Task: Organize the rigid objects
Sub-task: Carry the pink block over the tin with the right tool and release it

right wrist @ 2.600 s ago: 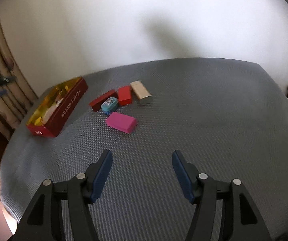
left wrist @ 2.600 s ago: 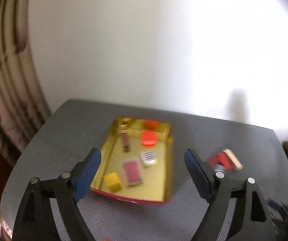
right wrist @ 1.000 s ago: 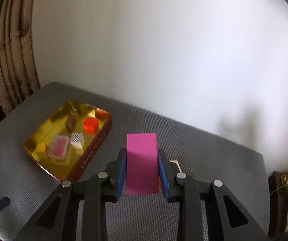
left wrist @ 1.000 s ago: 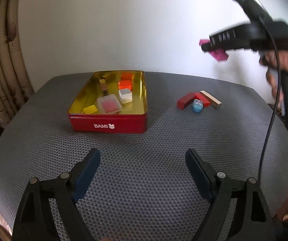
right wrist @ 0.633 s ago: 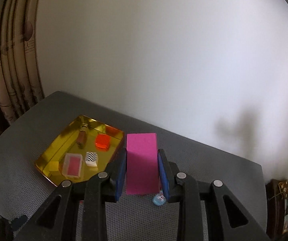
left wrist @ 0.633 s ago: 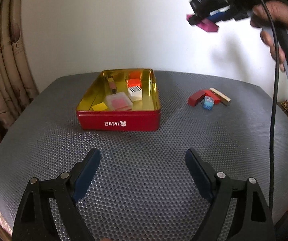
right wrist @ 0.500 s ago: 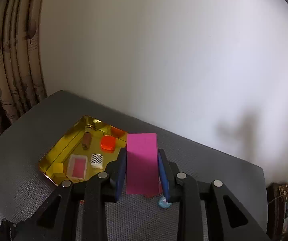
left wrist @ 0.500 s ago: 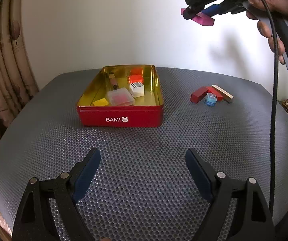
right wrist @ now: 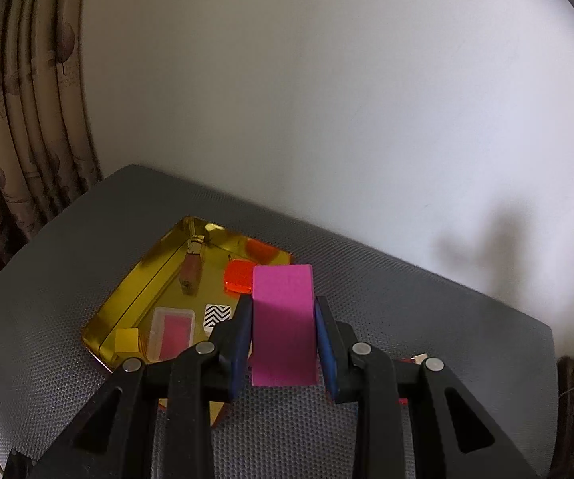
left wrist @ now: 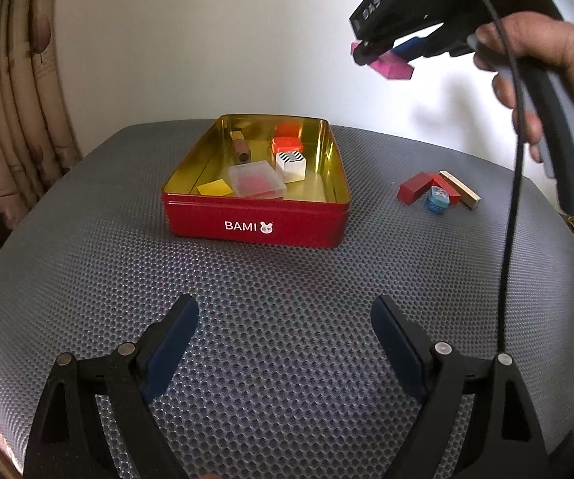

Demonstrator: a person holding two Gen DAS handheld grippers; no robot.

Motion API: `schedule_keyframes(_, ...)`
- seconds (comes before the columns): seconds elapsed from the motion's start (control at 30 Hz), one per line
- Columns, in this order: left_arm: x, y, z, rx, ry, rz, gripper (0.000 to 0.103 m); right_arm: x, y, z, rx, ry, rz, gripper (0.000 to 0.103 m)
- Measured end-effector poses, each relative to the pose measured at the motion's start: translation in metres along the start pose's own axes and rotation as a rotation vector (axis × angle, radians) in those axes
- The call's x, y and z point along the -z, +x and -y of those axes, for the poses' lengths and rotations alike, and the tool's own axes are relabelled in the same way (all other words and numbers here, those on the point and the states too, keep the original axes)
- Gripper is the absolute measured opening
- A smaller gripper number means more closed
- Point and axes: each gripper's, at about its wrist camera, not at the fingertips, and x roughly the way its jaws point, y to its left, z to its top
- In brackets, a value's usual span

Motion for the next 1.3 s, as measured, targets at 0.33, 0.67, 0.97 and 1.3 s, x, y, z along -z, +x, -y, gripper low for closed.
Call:
schedule_keyframes(0.33,0.006,0.02,-0.013,0.014,-0.066,-0.074,0.086,0.021,0.057,-0.015,-0.097,0.025,-0.111,0.03)
schedule_keyframes(0.67,0.01,0.023,-0.015,0.029,-0.082,-0.088,0.086,0.044,0.078,-0.055,-0.186,-0.006,-0.15,0.03)
schedule_keyframes(0.97,0.012,0.025,-0.017,0.036,-0.103,-0.096,0.086,0.055,0.103,-0.073,-0.183,-0.006,-0.193,0.03)
schedule_keyframes(1.3,0.014,0.028,-0.016,0.031,-0.113,-0.106,0.086,0.058,0.137,-0.083,-0.138,-0.042,-0.255,0.03)
